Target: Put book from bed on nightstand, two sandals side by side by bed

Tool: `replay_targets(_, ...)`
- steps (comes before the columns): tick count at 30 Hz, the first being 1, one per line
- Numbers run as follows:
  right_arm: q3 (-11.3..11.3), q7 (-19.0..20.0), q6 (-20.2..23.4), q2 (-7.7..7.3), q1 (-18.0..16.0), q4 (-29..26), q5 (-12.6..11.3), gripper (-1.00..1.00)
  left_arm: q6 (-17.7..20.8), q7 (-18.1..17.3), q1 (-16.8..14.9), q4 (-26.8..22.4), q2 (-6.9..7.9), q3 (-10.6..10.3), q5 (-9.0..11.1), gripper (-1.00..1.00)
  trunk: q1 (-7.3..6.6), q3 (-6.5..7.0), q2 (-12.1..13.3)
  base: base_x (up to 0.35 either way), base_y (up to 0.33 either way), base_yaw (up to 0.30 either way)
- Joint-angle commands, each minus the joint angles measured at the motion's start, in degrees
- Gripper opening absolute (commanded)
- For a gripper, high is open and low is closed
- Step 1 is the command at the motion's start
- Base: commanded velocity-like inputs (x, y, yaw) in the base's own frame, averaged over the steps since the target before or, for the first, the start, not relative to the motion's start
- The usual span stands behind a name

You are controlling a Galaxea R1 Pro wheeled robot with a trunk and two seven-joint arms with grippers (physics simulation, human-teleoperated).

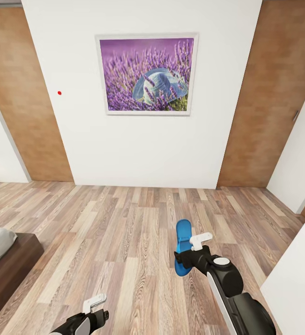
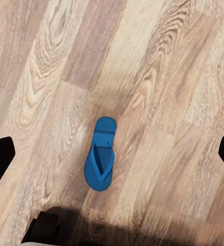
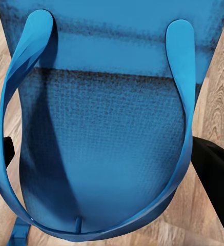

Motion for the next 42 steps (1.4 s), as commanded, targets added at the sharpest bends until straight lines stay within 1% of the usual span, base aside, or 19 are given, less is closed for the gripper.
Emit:
replay_targets(1, 0.0, 0.5, 0.3, 0.02, 0.0, -0.1, 0.4, -1.0, 0.3, 0.1, 0.0, -0.1, -0.05, 0.2, -0.2, 1.0, 0.22, -0.24, -0.5, 0.0, 0.0, 0.0)
replay_targets(22, 0.0, 0.5, 0.3, 0.02, 0.0, -0.1, 0.4, -1.0, 0.0, 0.1, 0.0, -0.1, -0.05, 0.2, -0.2, 1.0, 4.84, -4.01, -8.9, 0.0, 0.0, 0.0)
replay_targets(42, 0.0, 0.5, 0.3, 0.02, 0.0, -0.1, 0.4, -1.0, 0.0, 0.0, 0.0, -0.2, -0.05, 0.2, -0.2, 1.0, 4.84, -4.01, -8.9, 0.0, -0.015, 0.0)
